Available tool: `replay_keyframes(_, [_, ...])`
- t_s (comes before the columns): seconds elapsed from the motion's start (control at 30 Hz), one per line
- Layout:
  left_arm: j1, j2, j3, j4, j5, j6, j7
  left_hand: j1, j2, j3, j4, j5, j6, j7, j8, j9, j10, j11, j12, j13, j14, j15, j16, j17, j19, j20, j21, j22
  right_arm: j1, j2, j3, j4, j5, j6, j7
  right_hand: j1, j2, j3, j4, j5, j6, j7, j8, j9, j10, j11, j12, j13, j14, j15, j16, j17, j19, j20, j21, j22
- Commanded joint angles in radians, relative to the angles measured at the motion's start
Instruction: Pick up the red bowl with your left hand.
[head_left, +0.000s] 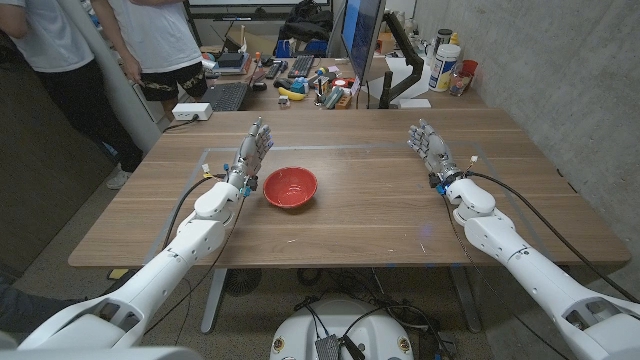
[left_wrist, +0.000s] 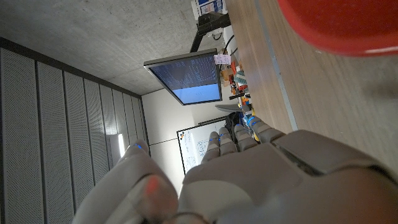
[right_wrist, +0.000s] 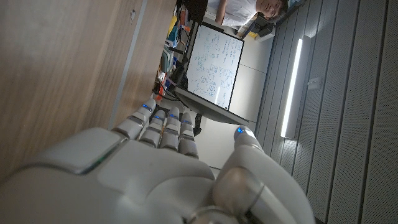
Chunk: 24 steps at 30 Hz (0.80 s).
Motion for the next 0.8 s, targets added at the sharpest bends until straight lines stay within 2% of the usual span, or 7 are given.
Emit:
replay_keyframes(0.03, [0.006, 0.002, -0.002, -0.002, -0.004, -0.008, -0.003, 0.009, 0.001, 0.007, 0.0, 0.005, 0.0, 0.006, 0.005, 0.005, -0.001, -0.011, 0.007, 0.003, -0.005, 0.0, 0.007, 0.002, -0.004, -0.068, 0.005, 0.003, -0.009, -0.003, 0.003, -0.01, 0.002, -0.006, -0.005, 0.011, 0.002, 0.007, -0.001, 0.006, 0.007, -0.001, 0.006, 0.002, 0.006, 0.0, 0.004, 0.003, 0.011, 0.0, 0.006, 0.005, 0.007, -0.001, 0.004, 0.004])
replay_keyframes(0.33, [0.021, 0.019, -0.007, -0.039, 0.002, 0.002, 0.012, 0.012, 0.004, 0.005, 0.0, 0.004, 0.001, 0.006, 0.005, 0.005, 0.0, -0.011, 0.007, 0.003, -0.005, -0.002, 0.007, 0.002, -0.005, -0.066, 0.005, 0.003, -0.018, -0.006, 0.005, -0.031, 0.002, -0.006, -0.011, 0.011, 0.003, 0.006, -0.001, 0.006, 0.007, -0.001, 0.005, 0.002, 0.007, 0.0, 0.003, 0.003, 0.012, 0.0, 0.006, 0.006, 0.007, -0.001, 0.003, 0.004])
replay_keyframes(0.8, [0.072, 0.047, -0.023, -0.08, 0.015, -0.04, 0.017, 0.016, 0.009, 0.004, -0.001, 0.004, 0.001, 0.006, 0.004, 0.005, 0.001, -0.009, 0.008, 0.003, -0.004, 0.001, 0.008, 0.002, -0.006, -0.061, 0.006, 0.003, -0.028, -0.013, 0.011, -0.047, 0.003, -0.008, -0.022, 0.01, 0.004, 0.006, -0.002, 0.006, 0.009, -0.001, 0.004, 0.002, 0.009, 0.001, 0.002, 0.004, 0.012, 0.0, 0.005, 0.006, 0.008, 0.0, 0.002, 0.004])
